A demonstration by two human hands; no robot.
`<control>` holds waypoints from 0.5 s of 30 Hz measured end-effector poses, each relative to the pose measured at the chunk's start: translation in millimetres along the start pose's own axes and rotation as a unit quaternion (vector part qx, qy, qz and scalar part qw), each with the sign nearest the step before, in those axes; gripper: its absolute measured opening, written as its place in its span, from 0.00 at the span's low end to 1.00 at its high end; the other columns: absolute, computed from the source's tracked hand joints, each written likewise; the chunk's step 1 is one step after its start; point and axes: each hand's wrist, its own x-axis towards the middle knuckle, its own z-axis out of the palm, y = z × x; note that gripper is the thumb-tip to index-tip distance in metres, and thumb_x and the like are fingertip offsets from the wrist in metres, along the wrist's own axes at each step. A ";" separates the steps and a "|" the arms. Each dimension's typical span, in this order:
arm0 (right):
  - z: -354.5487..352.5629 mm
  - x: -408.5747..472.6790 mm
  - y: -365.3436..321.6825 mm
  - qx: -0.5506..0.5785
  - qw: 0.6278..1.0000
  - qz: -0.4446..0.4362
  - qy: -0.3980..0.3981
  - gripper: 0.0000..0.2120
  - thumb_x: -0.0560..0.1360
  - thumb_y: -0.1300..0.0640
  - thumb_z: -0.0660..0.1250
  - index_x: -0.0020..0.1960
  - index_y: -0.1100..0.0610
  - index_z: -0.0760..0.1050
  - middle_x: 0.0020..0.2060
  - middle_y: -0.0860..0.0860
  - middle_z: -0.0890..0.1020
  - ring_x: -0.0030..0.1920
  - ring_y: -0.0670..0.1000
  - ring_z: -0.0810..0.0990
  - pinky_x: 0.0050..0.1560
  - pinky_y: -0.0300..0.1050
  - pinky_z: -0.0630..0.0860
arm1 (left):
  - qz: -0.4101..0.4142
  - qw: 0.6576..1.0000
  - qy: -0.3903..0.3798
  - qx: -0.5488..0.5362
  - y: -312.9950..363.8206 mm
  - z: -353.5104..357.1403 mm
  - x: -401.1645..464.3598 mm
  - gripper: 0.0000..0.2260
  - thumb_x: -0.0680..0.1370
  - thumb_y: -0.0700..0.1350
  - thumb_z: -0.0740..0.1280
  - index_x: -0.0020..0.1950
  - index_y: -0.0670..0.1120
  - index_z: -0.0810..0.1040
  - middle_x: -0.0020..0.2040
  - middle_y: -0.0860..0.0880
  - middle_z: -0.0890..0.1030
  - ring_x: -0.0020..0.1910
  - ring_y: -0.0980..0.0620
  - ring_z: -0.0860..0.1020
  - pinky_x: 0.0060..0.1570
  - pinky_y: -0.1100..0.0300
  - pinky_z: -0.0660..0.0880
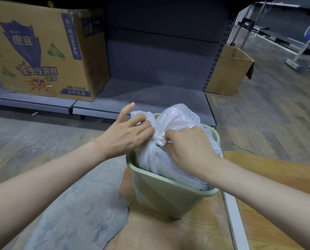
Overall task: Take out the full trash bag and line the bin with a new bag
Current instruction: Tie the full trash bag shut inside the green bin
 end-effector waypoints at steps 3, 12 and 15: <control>9.8 -1.6 13.1 -0.037 0.997 -0.031 0.053 0.21 0.57 0.60 0.79 0.23 0.52 0.66 0.18 0.48 0.60 0.24 0.53 0.58 0.31 0.37 0.49 | 0.015 1.000 0.011 0.017 -0.5 1.9 1.2 0.17 0.74 0.31 0.51 0.39 0.46 0.76 0.33 0.50 0.73 0.40 0.48 0.71 0.62 0.50 0.60; 20.4 -5.3 36.4 -0.069 0.959 -0.168 0.216 0.10 0.62 0.70 0.66 0.29 0.56 0.74 0.22 0.48 0.68 0.31 0.54 0.73 0.49 0.47 0.67 | 0.042 0.996 0.069 -0.023 -4.2 17.4 3.2 0.11 0.71 0.32 0.54 0.41 0.48 0.66 0.34 0.51 0.74 0.42 0.49 0.68 0.61 0.50 0.61; 22.9 -8.9 40.6 -0.064 0.958 -0.174 0.220 0.11 0.59 0.71 0.68 0.28 0.56 0.74 0.21 0.48 0.68 0.32 0.54 0.73 0.53 0.48 0.67 | 0.055 0.995 0.068 -0.037 -3.4 20.9 3.7 0.10 0.70 0.32 0.57 0.41 0.48 0.66 0.34 0.51 0.74 0.42 0.49 0.68 0.58 0.51 0.63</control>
